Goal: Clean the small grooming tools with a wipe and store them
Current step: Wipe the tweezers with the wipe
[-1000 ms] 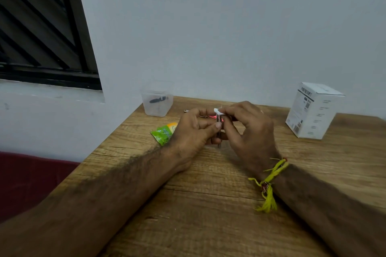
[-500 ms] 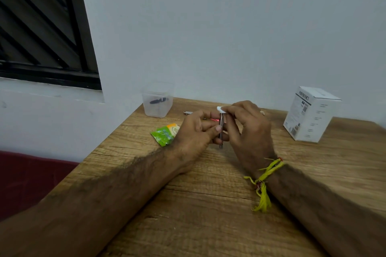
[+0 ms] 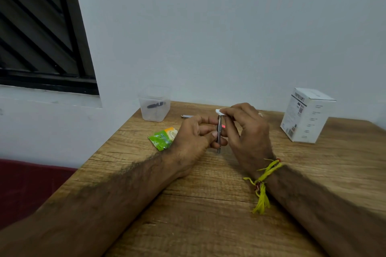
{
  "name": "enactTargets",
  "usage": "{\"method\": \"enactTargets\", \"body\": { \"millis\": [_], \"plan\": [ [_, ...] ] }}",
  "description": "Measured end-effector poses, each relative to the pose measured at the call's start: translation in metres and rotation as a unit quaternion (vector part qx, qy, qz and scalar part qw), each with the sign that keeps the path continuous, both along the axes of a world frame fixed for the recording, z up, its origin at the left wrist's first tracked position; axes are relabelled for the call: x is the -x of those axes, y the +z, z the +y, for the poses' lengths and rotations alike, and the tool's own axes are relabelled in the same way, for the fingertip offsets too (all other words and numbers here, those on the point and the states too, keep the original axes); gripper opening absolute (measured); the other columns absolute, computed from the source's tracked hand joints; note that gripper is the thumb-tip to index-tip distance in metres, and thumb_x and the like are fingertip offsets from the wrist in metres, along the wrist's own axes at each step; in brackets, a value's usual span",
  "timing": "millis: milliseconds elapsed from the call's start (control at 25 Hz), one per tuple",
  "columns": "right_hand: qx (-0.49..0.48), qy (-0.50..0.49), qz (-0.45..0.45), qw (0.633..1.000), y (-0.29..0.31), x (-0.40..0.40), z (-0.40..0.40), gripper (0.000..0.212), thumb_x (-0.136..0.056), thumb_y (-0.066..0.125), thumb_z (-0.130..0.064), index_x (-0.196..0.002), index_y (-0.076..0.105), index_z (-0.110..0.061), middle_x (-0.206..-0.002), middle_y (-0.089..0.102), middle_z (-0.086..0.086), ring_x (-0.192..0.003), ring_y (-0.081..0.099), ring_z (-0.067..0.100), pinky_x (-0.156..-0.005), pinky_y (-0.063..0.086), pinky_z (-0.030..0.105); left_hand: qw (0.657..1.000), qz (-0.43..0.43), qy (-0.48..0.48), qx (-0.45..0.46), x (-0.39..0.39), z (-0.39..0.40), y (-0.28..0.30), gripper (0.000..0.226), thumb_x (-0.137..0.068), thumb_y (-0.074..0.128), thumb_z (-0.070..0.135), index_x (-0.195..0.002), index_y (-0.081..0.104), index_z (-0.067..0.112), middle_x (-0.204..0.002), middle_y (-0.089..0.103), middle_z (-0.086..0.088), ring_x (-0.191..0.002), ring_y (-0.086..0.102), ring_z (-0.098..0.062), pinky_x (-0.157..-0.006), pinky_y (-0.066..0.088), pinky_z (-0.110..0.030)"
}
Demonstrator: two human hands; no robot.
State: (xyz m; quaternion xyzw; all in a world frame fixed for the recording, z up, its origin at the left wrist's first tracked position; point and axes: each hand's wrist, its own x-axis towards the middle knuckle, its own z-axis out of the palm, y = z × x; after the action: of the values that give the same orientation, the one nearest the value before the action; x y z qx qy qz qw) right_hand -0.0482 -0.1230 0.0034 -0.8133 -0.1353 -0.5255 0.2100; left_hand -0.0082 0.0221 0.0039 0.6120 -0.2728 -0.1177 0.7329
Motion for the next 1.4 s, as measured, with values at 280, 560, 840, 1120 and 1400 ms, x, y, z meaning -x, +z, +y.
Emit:
{"method": "enactTargets", "body": {
  "millis": [280,560,840,1120,1400],
  "plan": [
    [0.040,0.011,0.021,0.999,-0.001,0.006,0.001,0.018,-0.089,0.064,0.001,-0.104,0.073,-0.004,-0.098,0.066,0.005,-0.091,0.062,0.018,-0.080,0.051,0.035,0.999,-0.013,0.034,-0.021,0.000,-0.002,0.000,0.020,-0.095,0.053,-0.011,-0.106,0.058,0.004,-0.083,0.074,-0.008,-0.071,0.072,-0.017,-0.059,0.054,-0.022],
    [0.081,0.007,0.039,0.996,-0.004,0.007,0.001,0.019,-0.088,0.064,0.002,-0.105,0.072,-0.004,-0.096,0.066,0.007,-0.089,0.063,0.022,-0.078,0.051,0.034,0.998,-0.025,0.062,-0.021,0.002,-0.002,0.001,0.021,-0.095,0.053,-0.010,-0.100,0.062,0.008,-0.079,0.074,-0.007,-0.066,0.071,-0.011,-0.057,0.054,-0.019],
    [0.052,-0.026,-0.009,0.998,0.004,-0.005,0.004,0.017,-0.090,0.065,-0.003,-0.105,0.073,-0.004,-0.095,0.066,0.007,-0.088,0.061,0.022,-0.079,0.050,0.035,0.998,-0.037,0.038,-0.024,-0.001,0.001,0.005,0.027,-0.095,0.053,-0.011,-0.092,0.062,0.014,-0.073,0.075,0.000,-0.068,0.072,-0.013,-0.058,0.053,-0.020],
    [0.041,0.011,0.016,0.999,-0.001,0.003,0.002,0.018,-0.088,0.066,0.002,-0.104,0.073,-0.003,-0.095,0.067,0.007,-0.088,0.064,0.019,-0.077,0.053,0.036,0.999,-0.021,0.037,-0.018,0.002,-0.001,0.001,0.023,-0.094,0.053,-0.012,-0.094,0.061,0.009,-0.074,0.074,-0.002,-0.066,0.072,-0.013,-0.058,0.054,-0.019],
    [0.062,0.024,0.042,0.997,-0.002,0.003,-0.002,0.020,-0.089,0.062,-0.001,-0.106,0.073,-0.005,-0.098,0.067,0.007,-0.091,0.065,0.023,-0.077,0.053,0.042,0.999,-0.009,0.052,-0.014,0.001,-0.001,0.003,0.021,-0.095,0.053,-0.011,-0.100,0.062,0.008,-0.076,0.075,-0.002,-0.064,0.071,-0.010,-0.057,0.054,-0.021]
  ]
}}
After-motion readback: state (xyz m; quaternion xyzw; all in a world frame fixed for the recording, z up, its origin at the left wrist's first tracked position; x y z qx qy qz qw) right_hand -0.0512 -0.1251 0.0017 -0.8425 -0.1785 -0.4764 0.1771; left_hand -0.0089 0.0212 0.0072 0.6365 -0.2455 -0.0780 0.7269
